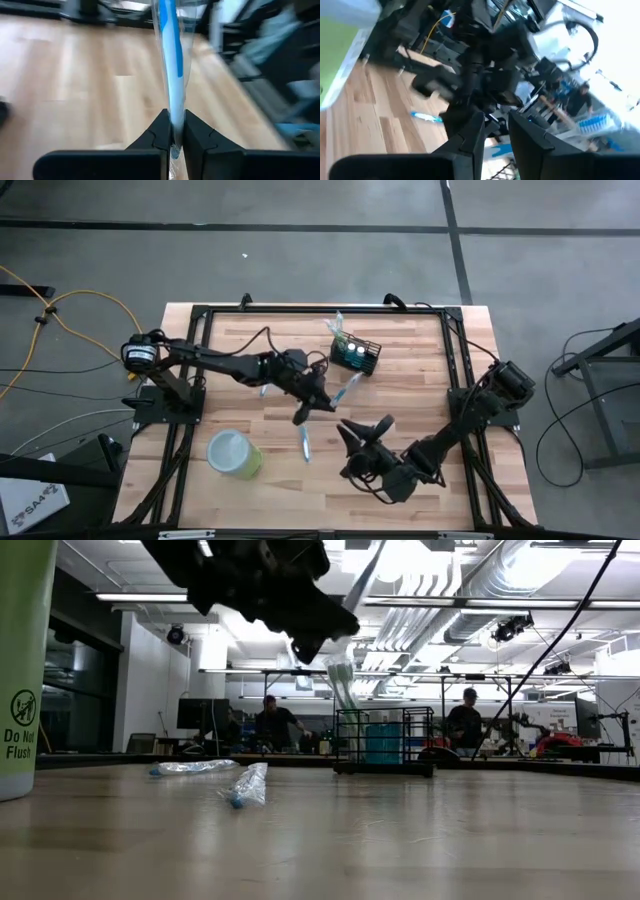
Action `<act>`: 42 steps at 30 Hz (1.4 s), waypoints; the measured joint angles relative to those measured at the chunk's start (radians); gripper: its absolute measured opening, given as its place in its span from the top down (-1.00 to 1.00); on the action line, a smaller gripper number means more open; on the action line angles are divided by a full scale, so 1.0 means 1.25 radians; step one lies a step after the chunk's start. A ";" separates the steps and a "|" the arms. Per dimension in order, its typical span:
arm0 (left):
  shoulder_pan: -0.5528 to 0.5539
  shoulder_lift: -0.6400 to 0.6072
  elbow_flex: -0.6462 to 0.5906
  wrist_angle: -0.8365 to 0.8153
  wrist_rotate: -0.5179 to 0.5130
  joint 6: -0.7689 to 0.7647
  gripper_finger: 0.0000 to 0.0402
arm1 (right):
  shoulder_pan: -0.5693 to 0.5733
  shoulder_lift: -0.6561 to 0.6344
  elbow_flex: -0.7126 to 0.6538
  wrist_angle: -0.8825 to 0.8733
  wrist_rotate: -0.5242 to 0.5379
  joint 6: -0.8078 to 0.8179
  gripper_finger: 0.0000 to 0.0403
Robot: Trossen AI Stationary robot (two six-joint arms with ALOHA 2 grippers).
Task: Pick & Place toothbrushing station
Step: Put the top right blue toothbrush into the right section of the black mesh organizer
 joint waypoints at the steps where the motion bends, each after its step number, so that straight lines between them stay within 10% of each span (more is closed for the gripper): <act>1: -0.012 0.000 0.000 0.000 -0.043 0.017 0.92 | 0.000 0.000 0.000 0.000 0.004 0.023 0.60; 21: -0.158 -0.036 0.000 0.069 -0.269 0.184 0.92 | 0.083 -0.022 0.000 0.073 0.127 0.132 0.60; 42: -0.272 -0.034 0.000 -0.081 -0.269 0.177 0.92 | 0.081 -0.029 0.000 0.018 -0.079 0.355 0.60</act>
